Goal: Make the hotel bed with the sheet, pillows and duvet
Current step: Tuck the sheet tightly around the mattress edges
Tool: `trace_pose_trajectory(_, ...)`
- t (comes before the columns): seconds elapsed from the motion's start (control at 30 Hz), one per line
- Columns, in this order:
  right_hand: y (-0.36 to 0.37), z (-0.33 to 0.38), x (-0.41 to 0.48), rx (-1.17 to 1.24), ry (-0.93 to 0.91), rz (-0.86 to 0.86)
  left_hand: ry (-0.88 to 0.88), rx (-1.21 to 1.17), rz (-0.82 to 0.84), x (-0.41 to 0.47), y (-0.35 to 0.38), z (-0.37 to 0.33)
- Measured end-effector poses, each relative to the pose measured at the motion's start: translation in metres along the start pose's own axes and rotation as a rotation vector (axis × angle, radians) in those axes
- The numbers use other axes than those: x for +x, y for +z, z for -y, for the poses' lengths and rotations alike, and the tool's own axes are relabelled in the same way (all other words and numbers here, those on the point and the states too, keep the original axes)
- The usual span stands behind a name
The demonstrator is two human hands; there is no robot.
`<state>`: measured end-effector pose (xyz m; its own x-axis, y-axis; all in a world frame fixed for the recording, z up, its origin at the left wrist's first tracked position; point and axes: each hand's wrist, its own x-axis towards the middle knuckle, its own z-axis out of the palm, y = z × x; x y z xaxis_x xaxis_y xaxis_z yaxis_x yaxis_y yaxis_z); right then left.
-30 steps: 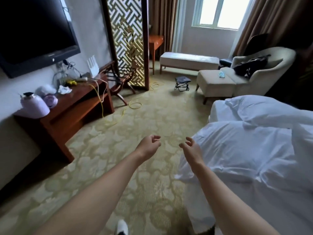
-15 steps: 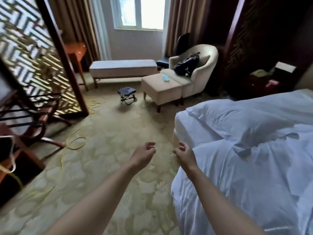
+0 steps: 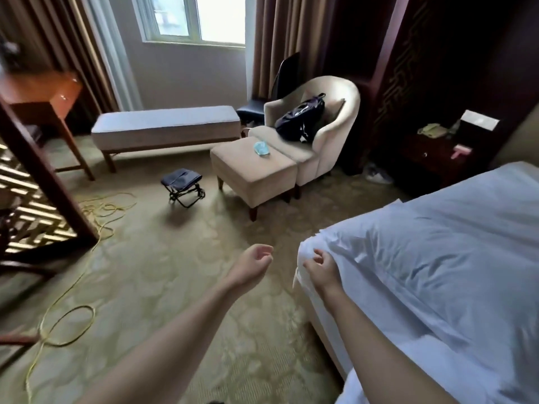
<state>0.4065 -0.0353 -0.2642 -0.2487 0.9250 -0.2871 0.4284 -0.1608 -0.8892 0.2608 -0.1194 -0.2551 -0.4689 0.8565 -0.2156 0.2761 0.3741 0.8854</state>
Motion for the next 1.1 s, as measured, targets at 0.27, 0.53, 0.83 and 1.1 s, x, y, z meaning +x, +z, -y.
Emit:
trace_pose_trajectory(0.27, 0.06, 0.057, 0.203, 0.112, 0.083, -0.158, 0.05, 0.048, 0.158, 0.246, -0.029, -0.015)
trace_pose_trajectory(0.53, 0.071, 0.111, 0.351, 0.2, 0.207, -0.415, 0.141, 0.153, 0.357, 0.45, -0.022, -0.071)
trace_pose_trajectory(0.83, 0.003, 0.113, 0.525, 0.243, 0.323, -0.636, 0.216, 0.207, 0.643, 0.626, 0.086, -0.128)
trace_pose_trajectory(1.1, -0.124, 0.139, 0.675, 0.314, 0.355, -0.781, 0.287, 0.263, 0.706, 0.777, 0.19, -0.254)
